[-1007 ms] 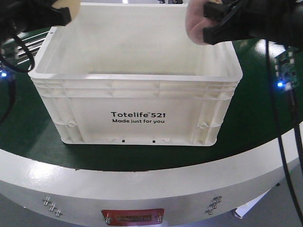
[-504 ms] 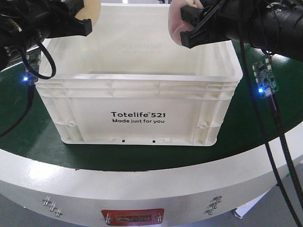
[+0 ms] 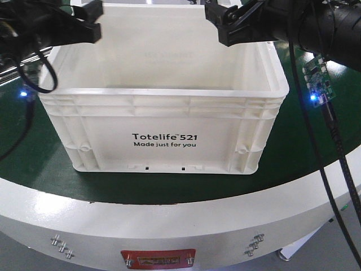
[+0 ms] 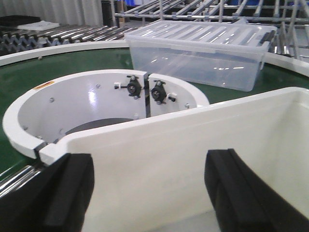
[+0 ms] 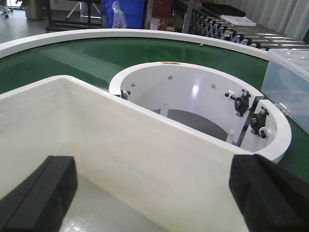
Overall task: Place moving items into box and shelve
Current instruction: 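Move the right gripper to the tote's rim nearest it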
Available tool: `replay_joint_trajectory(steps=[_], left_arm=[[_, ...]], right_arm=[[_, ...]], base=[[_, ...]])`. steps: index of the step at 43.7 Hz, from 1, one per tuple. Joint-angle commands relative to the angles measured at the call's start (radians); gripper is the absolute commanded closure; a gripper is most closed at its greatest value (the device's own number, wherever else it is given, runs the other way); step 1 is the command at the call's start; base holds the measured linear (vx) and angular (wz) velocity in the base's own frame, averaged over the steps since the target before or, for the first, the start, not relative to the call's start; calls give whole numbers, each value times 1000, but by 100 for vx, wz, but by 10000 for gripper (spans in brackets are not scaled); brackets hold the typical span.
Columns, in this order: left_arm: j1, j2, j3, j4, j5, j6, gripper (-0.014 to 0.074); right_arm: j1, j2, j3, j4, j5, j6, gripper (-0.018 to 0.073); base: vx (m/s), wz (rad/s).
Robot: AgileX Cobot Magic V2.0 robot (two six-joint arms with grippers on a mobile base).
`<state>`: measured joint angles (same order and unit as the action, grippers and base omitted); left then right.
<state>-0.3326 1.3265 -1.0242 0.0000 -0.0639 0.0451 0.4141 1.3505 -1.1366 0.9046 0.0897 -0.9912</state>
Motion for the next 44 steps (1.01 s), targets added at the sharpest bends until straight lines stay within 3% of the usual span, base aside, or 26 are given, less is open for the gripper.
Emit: replay_joint_trajectory(steps=[1,5,6,8,18,30,32,33,44], left_arm=[[51,-61,-28,0,-9,-8,22],[105,-82,-28,0,39,-8,22],[202,-124,-28,8,110,-8,22],[217,-130,-28,8,121,-8,22],[244,-136,-28,7,132,-8,22],[244,-136,-28,7,137,-8,22],[244,-136,-28,7,138,-8,22],[244,-136,-28,7,138,-8,22],[244,-136,-28,7,138,-8,22]], right_arm=[[-4,-29,-31,9,-90,-9,-99],[-6,-29,-31,9,-90,-9,-88],[-40,-29,-31,10,-117,-27,-67],[-60,-29,-31,24,-110,-21,-64],[-198,-29,-31,87,5,-17,-52],[-270,-29,-33,84,144,11,-34],[-274,-29,-35,84,148,35,-34],[-274,-14,-53,26,172,180,-34],[-274,49,-157,-117,270,365,-34]], base=[[0,0],[0,0],[0,0],[0,0],[0,0],[0,0],[0,0],[0,0],[0,0]])
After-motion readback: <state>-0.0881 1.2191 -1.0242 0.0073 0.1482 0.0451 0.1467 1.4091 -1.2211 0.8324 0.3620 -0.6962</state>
